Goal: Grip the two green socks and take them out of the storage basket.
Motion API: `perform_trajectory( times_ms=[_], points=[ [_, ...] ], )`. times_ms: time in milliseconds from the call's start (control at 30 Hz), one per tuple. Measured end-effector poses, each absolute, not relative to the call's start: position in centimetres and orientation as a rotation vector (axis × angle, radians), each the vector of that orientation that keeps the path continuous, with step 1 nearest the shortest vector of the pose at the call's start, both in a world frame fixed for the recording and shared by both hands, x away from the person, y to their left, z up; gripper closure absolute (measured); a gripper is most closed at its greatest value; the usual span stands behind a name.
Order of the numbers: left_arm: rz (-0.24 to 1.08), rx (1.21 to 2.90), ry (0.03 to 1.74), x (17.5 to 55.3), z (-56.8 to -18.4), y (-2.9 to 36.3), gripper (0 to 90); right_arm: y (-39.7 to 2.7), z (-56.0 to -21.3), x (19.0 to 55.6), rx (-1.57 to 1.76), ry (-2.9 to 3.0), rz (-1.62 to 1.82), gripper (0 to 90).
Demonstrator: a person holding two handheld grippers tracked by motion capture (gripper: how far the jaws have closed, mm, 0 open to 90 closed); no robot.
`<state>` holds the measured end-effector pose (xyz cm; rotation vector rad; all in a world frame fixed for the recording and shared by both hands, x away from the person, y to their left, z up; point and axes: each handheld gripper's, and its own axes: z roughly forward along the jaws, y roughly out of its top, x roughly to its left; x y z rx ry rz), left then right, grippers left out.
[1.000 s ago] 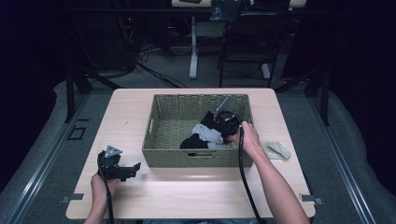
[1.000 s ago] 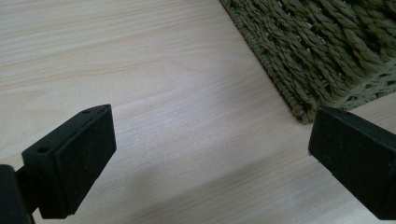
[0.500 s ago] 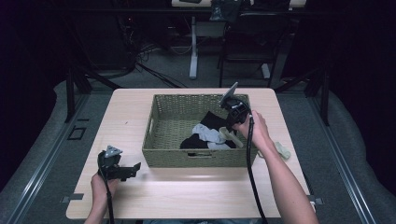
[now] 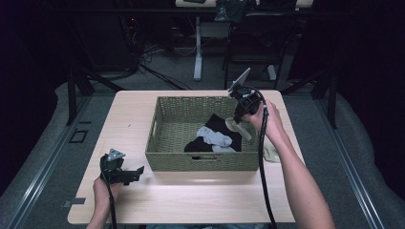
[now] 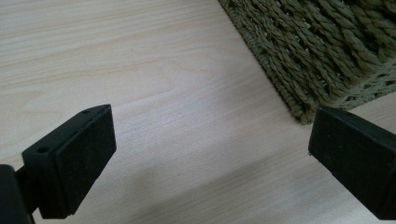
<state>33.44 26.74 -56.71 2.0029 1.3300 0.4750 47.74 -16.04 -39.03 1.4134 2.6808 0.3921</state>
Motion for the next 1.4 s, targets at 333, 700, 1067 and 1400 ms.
perform_trajectory(
  times_ms=[333,700,1067,1400],
  points=[
    [0.48,1.998,1.326,33.4,-56.7,26.7,0.8,-16.4,-34.9,47.3,1.381,2.65,0.45,83.9],
    [0.474,2.0,1.329,33.4,-56.7,26.8,0.8,-17.8,-31.6,46.3,1.363,2.595,0.491,83.9],
    [0.484,1.993,1.328,33.4,-56.7,26.7,0.8,-21.5,-29.4,45.1,1.411,2.517,0.513,83.9],
    [0.478,1.995,1.331,33.4,-56.7,26.7,0.8,-25.4,-28.9,44.2,1.493,2.435,0.531,83.9]
  ],
)
